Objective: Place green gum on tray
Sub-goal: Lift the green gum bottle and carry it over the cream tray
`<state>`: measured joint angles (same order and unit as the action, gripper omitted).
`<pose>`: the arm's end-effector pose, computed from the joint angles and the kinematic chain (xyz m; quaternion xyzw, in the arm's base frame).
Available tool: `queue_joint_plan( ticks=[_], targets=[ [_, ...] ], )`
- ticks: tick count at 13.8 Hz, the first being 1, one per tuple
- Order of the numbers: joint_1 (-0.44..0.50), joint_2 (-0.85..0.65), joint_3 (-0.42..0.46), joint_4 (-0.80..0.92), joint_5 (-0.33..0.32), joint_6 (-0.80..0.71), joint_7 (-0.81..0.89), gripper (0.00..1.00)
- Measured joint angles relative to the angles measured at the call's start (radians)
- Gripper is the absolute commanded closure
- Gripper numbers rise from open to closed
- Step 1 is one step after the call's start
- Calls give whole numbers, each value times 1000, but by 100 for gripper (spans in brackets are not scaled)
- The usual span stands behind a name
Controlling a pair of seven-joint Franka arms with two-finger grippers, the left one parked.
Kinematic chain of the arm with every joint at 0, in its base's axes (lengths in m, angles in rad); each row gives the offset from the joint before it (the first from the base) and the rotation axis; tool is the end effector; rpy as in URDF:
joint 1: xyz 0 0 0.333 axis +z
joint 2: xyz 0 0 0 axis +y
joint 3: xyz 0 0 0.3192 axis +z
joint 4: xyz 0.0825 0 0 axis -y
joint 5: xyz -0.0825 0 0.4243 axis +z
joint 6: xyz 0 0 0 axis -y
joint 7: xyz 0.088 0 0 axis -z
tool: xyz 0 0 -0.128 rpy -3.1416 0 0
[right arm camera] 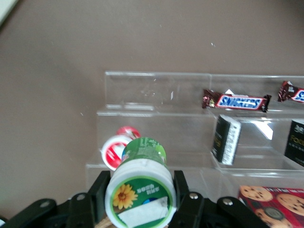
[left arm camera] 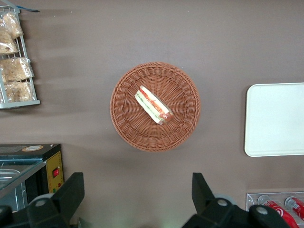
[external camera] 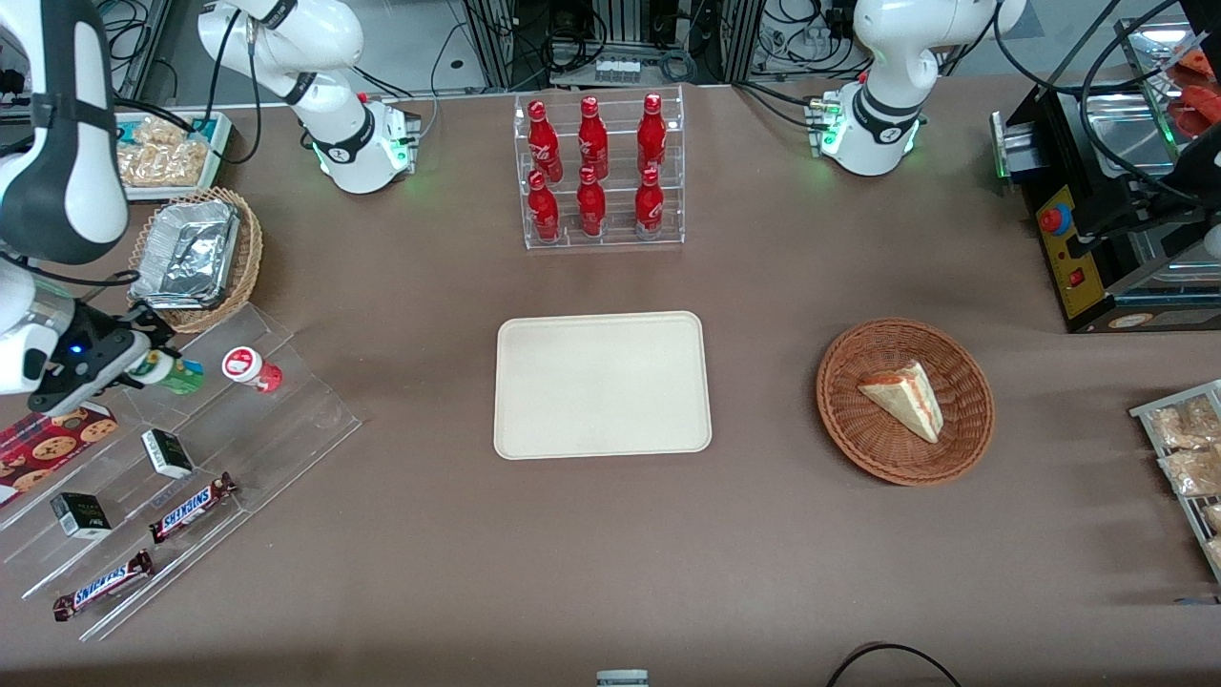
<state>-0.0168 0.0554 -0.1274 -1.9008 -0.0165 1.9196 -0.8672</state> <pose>0.6011 -0.0880 0.4332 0.9341 0.3564 -0.0213 0.0011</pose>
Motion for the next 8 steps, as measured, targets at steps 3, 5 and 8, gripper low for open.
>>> queue_joint_plan(
  ticks=[3,5,8],
  targets=[
    [106,5,2,2,1,-7,178,100],
    [186,22,4,3,3,-7,310,100],
    [301,80,5,24,36,-7,505,100]
  ],
)
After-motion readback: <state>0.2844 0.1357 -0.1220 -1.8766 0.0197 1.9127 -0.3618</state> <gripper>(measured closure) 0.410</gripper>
